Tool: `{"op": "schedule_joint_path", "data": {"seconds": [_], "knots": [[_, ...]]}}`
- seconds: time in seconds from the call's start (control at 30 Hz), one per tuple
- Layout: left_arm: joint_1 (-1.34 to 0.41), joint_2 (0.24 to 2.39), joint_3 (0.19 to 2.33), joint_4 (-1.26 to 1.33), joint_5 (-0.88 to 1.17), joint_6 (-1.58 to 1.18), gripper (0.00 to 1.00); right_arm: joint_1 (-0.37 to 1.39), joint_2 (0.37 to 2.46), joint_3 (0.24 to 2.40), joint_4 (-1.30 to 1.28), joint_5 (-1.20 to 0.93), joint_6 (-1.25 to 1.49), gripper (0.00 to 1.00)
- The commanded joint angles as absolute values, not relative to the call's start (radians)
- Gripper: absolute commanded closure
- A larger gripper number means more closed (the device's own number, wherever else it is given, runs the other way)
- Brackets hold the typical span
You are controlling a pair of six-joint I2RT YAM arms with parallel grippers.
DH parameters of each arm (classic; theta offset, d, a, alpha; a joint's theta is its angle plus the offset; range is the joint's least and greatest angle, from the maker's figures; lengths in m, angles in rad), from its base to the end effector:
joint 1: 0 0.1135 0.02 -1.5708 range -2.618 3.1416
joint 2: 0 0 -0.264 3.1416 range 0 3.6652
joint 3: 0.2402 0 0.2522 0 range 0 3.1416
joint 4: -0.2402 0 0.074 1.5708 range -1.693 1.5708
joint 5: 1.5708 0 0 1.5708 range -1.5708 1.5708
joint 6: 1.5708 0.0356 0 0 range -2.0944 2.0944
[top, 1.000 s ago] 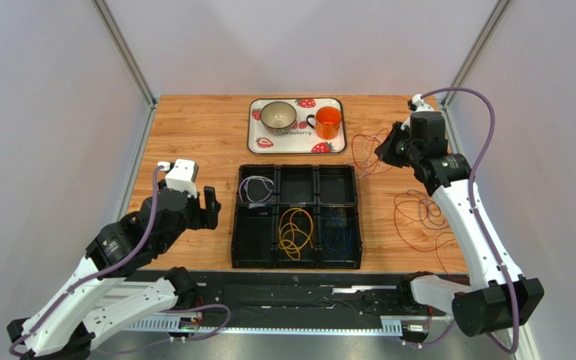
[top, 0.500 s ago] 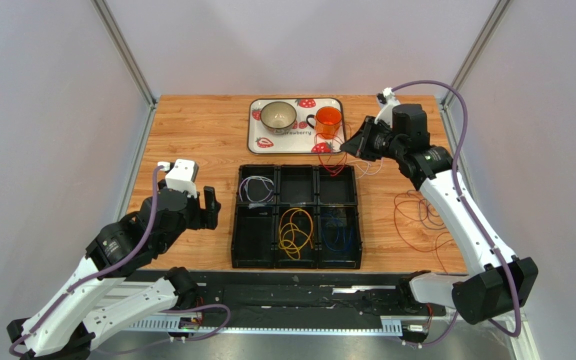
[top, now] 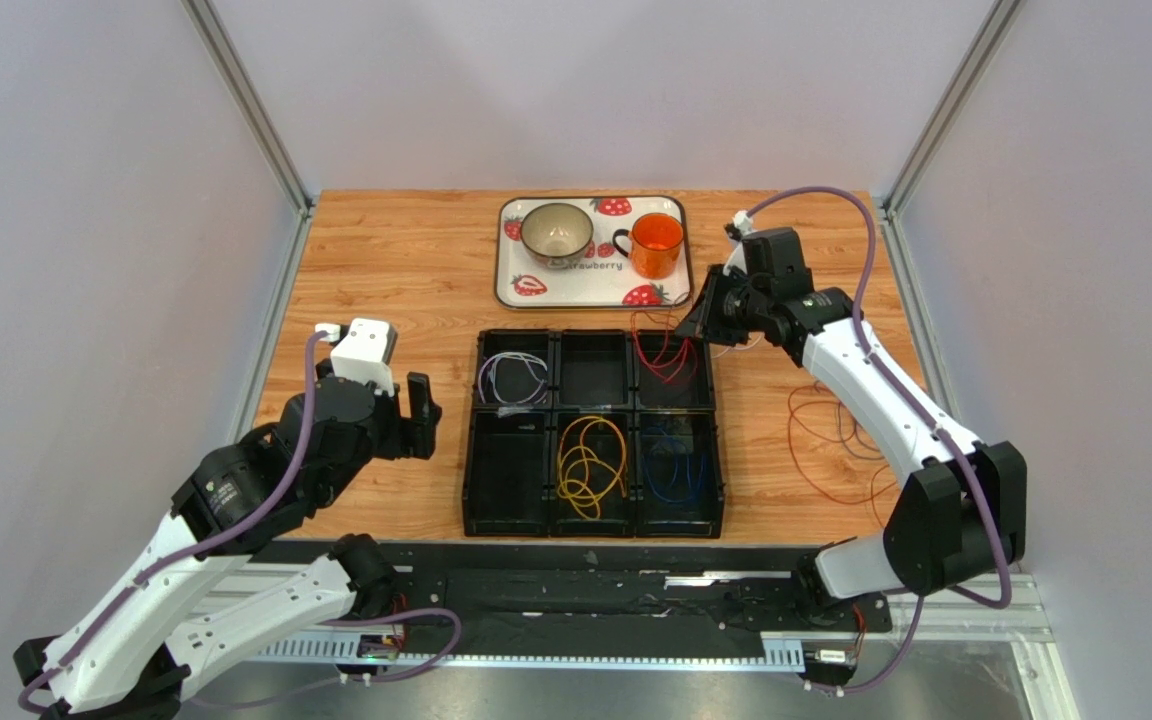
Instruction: Untangle the cables
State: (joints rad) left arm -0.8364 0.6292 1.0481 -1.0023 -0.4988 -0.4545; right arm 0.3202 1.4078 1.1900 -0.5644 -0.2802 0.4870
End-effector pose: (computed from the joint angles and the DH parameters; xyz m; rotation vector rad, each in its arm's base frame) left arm 0.0755 -0.0582 0.3653 0.1141 2.0821 -0.2485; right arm 0.2874 0.1057 0.3034 0.0603 2.4312 0.7116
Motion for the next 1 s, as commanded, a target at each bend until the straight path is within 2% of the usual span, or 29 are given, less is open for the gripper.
{"op": "schedule_joint_path", "data": {"seconds": [0.0, 0.4, 0.9, 0.97], "knots": [[-0.831, 0.630, 1.054, -0.979, -0.497, -0.437, 0.19, 0.325, 1.433, 1.181, -0.633, -0.140, 0.443, 1.00], [-0.830, 0.637, 1.054, -0.979, -0.494, -0.436, 0.19, 0.417, 1.568, 1.193, -0.669, 0.086, 0.426, 1.00], [-0.830, 0.624, 1.052, -0.979, -0.494, -0.436, 0.19, 0.515, 1.669, 1.281, -0.699, 0.196, 0.417, 1.00], [-0.830, 0.624, 1.054, -0.979, -0.492, -0.436, 0.19, 0.526, 1.664, 1.302, -0.722, 0.210, 0.413, 0.96]]}}
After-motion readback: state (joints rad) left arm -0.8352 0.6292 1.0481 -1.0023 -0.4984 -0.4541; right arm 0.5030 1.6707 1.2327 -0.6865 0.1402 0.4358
